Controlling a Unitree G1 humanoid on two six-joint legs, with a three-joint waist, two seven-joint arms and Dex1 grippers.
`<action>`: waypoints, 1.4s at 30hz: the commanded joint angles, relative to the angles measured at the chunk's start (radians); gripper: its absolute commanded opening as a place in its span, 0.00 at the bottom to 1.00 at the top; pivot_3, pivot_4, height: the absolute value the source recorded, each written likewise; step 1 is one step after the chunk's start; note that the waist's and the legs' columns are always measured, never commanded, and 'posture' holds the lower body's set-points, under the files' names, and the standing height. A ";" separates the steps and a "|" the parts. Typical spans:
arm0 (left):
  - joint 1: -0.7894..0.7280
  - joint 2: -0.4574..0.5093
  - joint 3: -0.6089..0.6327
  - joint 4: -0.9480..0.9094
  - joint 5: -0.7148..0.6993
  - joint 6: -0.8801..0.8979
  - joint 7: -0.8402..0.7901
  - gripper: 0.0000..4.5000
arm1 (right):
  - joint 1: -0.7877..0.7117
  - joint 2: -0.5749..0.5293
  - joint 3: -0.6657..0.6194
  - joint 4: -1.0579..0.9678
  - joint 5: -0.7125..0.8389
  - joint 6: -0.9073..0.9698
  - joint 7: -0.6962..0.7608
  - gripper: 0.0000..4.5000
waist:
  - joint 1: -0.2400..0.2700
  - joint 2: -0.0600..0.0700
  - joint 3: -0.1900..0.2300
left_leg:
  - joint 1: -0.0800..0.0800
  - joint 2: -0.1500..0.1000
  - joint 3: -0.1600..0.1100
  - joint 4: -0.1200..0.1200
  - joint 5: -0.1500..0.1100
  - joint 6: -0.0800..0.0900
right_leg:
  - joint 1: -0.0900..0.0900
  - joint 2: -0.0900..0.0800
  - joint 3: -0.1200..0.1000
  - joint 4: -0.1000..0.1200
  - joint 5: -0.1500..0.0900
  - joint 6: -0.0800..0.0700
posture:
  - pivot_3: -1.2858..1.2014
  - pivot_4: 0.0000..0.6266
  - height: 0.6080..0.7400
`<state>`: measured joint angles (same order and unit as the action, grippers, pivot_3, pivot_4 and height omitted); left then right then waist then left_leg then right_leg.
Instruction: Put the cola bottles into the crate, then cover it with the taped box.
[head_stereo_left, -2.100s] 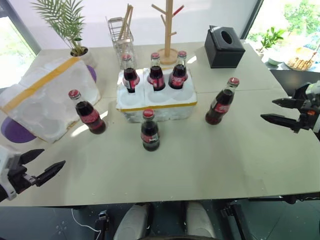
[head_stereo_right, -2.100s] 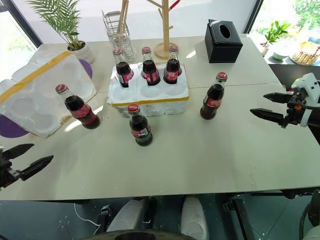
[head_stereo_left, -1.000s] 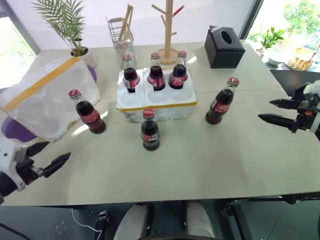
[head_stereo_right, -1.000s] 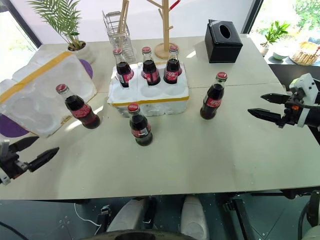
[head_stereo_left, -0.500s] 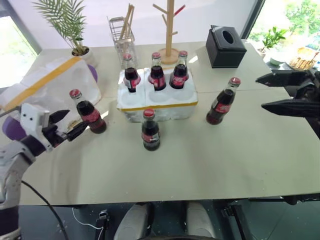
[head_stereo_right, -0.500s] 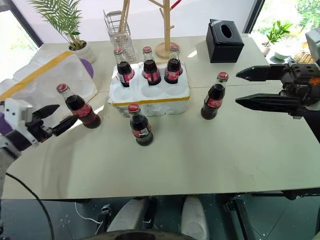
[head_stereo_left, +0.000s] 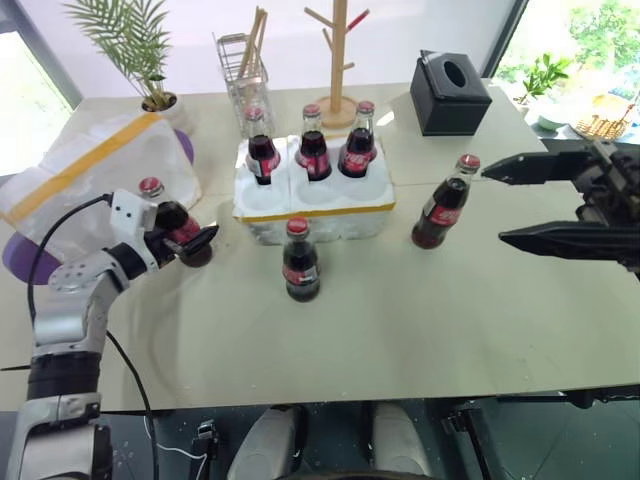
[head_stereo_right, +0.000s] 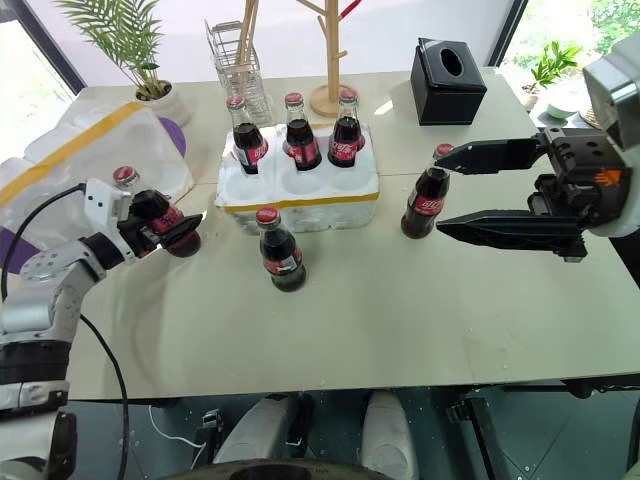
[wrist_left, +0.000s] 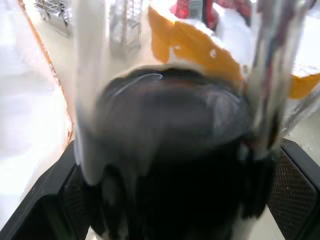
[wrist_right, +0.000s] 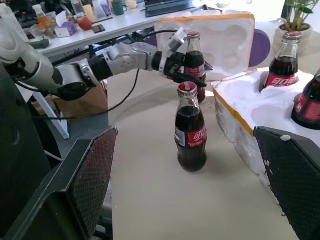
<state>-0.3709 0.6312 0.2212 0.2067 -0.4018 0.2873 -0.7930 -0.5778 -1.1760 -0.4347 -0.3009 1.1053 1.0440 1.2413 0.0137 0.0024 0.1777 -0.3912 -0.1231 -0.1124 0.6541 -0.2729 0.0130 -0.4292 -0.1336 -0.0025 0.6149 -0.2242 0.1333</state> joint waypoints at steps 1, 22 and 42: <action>-0.014 0.015 0.014 -0.005 -0.007 -0.027 -0.033 0.80 | -0.030 0.001 -0.011 -0.024 0.067 0.019 -0.041 1.00 | -0.001 0.000 0.000 | 0.000 0.000 0.000 0.000 0.000 0.000 | 0.000 0.000 0.000 0.000 0.000 0.000 | 0.52 0.24 1.00; -0.468 0.089 -0.011 -0.018 -0.255 0.340 -0.164 0.62 | 0.075 0.156 0.028 -0.112 0.076 -0.063 -0.268 1.00 | 0.024 -0.007 0.004 | -0.006 -0.001 0.000 0.011 0.000 0.001 | -0.001 0.001 -0.001 0.001 0.005 0.003 | 0.52 0.24 1.00; -0.624 -0.149 -0.244 0.456 0.116 -0.102 -0.287 0.62 | 0.222 0.239 0.078 -0.159 -0.026 -0.169 -0.378 1.00 | -0.001 -0.009 0.005 | -0.018 -0.001 0.001 0.014 0.003 -0.004 | -0.012 0.001 -0.001 0.002 0.007 0.004 | 0.52 0.24 1.00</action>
<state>-0.9836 0.4802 -0.0282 0.6872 -0.2969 0.2420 -1.0845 -0.3553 -0.9396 -0.3479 -0.4318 1.0969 0.9045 0.8623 0.0129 -0.0071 0.1830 -0.4091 -0.1244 -0.1117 0.6679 -0.2694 0.0088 -0.4416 -0.1325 -0.0032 0.6171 -0.2172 0.1371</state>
